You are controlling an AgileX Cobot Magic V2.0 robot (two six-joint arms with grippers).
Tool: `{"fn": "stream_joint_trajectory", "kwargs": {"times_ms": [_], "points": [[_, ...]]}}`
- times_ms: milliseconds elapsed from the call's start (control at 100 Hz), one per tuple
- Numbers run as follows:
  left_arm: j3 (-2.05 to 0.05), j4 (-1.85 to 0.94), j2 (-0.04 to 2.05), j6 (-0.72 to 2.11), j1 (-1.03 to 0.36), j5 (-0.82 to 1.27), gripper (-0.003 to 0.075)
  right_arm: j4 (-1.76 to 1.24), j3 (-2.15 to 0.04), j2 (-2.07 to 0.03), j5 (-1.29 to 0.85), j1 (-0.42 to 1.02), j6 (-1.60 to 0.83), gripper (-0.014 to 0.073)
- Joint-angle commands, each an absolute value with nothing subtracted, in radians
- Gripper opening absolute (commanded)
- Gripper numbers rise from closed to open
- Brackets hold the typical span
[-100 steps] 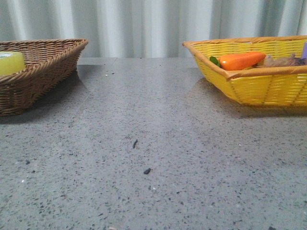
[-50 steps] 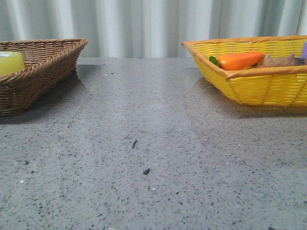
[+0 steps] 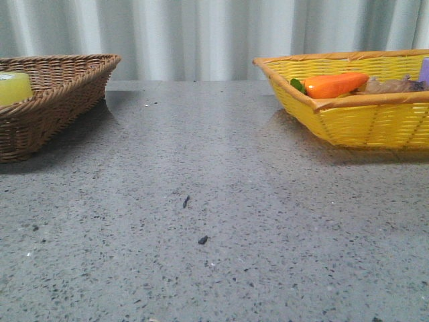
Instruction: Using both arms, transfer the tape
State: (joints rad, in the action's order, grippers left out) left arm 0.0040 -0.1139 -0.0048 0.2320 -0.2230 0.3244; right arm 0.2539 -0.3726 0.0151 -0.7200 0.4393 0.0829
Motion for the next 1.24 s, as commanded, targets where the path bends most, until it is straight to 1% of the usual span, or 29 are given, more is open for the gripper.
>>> {"fn": "stream_joint_trajectory", "kwargs": {"times_ms": [0,60,160,250,310,390,470,590,1230], "points": [[0.013,-0.118,-0.032,0.221,-0.220,0.265,-0.0020,0.353,-0.335,0.023,-0.471,0.370,0.104,-0.0051],[0.013,-0.118,-0.032,0.221,-0.220,0.265,-0.0020,0.324,-0.289,0.023,-0.406,0.297,0.132,-0.0051],[0.013,-0.118,-0.032,0.221,-0.220,0.265,-0.0020,0.176,-0.180,0.023,-0.303,0.190,0.138,-0.0051],[0.013,-0.118,-0.032,0.221,-0.220,0.265,-0.0020,0.126,-0.049,0.023,-0.129,0.100,0.138,-0.0051],[0.013,-0.118,-0.032,0.221,-0.220,0.265,-0.0020,0.126,0.040,0.023,-0.009,0.069,0.138,-0.0053],[0.013,-0.118,-0.032,0.221,-0.222,0.265,-0.0020,0.128,0.018,0.027,-0.162,0.051,0.134,-0.0054],[0.013,-0.118,-0.032,0.221,-0.222,0.265,-0.0020,0.128,0.036,0.027,-0.176,0.051,0.134,-0.0054],[0.013,-0.118,-0.032,0.221,-0.222,0.265,-0.0020,0.128,0.034,0.027,-0.324,0.051,0.134,-0.0054],[0.013,-0.118,-0.032,0.221,-0.222,0.265,-0.0020,0.128,0.034,0.027,-0.307,0.051,0.134,-0.0054]]}}
